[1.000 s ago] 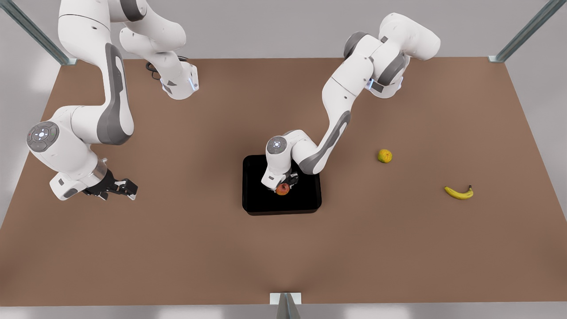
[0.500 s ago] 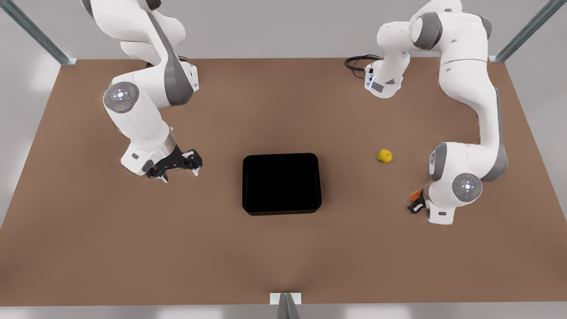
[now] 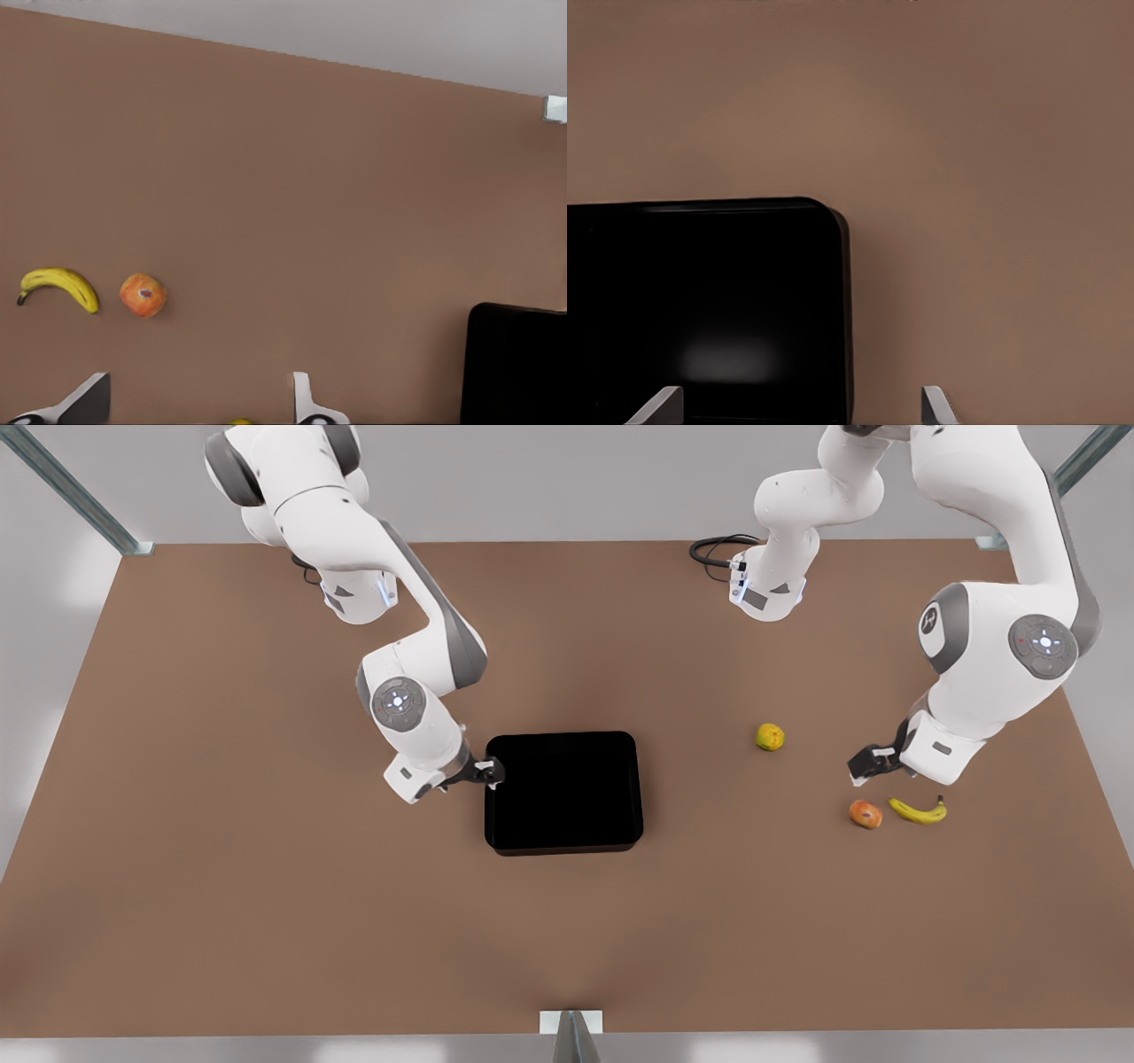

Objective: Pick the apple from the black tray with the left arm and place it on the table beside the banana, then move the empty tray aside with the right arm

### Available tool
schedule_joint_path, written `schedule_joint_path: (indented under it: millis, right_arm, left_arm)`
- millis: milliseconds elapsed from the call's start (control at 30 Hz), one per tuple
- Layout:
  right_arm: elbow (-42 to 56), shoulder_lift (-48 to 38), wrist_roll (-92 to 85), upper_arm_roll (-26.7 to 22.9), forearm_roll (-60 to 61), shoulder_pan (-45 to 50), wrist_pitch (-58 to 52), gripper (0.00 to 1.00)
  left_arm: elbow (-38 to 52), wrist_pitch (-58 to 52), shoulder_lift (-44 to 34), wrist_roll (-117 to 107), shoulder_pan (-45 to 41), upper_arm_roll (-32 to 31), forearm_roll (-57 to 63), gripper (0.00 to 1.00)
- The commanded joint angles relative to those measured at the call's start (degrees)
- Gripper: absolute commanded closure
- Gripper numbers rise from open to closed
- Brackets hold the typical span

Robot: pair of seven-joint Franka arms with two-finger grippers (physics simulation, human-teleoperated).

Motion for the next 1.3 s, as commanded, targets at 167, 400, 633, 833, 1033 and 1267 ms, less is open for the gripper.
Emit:
schedule_joint_path:
  millis: [167, 400, 633, 833, 1033, 1267]
  right_arm:
    - [-4.75, 0.87, 13.12, 3.46, 0.41, -0.18, 8.52, 0.0]
    - [-5.55, 5.53, 11.28, 3.81, -0.11, -0.36, 10.98, 0.0]
    - [-7.3, 7.46, 2.84, 3.81, -0.11, -0.36, 11.33, 0.0]
    - [-10.47, 9.13, 1.78, 4.25, -0.11, -0.18, 18.98, 0.0]
    - [-10.82, 9.66, 2.57, 4.34, 0.15, -0.27, 20.65, 0.37]
    - [-10.73, 9.57, 1.96, 4.52, 0.15, -0.36, 20.03, 0.78]
  left_arm:
    - [3.79, -2.59, 3.89, 12.96, -8.93, 11.06, -2.84, 0.0]
    - [0.01, -2.68, 0.47, 12.71, -11.6, 11.71, -2.31, 0.0]
    - [0.45, -2.68, 0.82, 9.11, -12.04, 11.8, -2.22, 0.0]
    - [0.45, -2.77, 1.17, 5.15, -15.47, 12.06, 0.15, 0.0]
    - [0.71, -2.68, 1.69, 5.15, -15.64, 11.97, 0.41, 0.0]
    - [0.71, -2.94, 1.7, 4.8, -15.73, 11.88, 0.32, 0.0]
